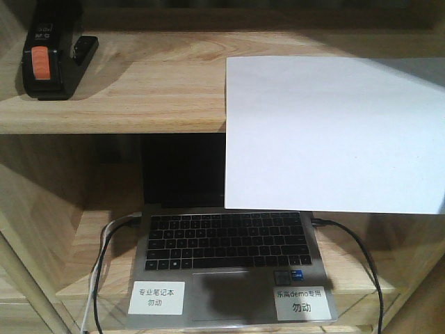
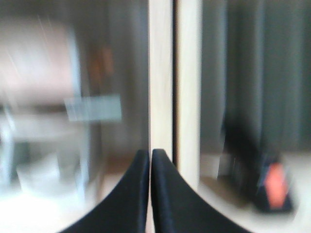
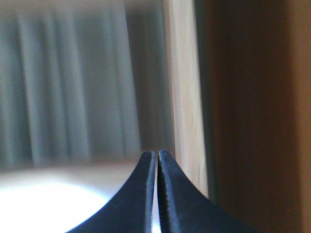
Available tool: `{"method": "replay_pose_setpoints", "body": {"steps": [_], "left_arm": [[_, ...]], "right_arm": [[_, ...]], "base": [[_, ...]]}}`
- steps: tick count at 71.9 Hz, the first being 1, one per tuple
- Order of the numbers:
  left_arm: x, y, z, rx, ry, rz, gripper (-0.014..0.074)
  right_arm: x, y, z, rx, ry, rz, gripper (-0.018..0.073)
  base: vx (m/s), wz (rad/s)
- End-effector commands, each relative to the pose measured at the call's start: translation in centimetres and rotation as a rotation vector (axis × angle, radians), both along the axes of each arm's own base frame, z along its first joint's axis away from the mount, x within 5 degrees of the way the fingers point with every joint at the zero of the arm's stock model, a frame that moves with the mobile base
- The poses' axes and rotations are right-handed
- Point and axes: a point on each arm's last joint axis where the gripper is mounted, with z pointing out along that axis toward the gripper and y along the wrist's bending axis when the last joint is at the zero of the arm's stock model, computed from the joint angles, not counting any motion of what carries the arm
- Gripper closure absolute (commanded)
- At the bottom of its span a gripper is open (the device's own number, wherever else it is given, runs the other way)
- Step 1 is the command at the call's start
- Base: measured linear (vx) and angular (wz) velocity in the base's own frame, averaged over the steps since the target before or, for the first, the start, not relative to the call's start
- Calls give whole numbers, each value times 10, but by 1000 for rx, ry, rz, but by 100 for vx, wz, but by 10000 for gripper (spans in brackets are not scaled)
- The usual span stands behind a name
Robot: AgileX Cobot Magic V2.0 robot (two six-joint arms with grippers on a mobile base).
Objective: Grab stapler and paper to desk for stapling
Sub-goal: 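Move the left gripper down over the black stapler on the shelf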
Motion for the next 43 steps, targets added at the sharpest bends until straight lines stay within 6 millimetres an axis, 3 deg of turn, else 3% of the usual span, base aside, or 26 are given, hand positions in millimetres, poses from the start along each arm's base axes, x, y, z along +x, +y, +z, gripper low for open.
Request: {"method": "replay_pose_setpoints", "body": {"steps": [1,16,37,43], "left_arm": [[11,0,7,-27,16,-8,563],[19,-2,-3,-47,122,-21,368],[19,-2,-4,-35,141,-18,-136],[19,-2,-4,-35,141,-18,-134]], "right_arm": [[11,0,9,-18,-3,-6,538],[26,-1,4,-11,58,-3,378],[26,-1,4,-8,59,-2,-61],[26,-1,4,-8,59,-2,-149]], "base": [[0,0],[0,0],[0,0],[0,0]]}}
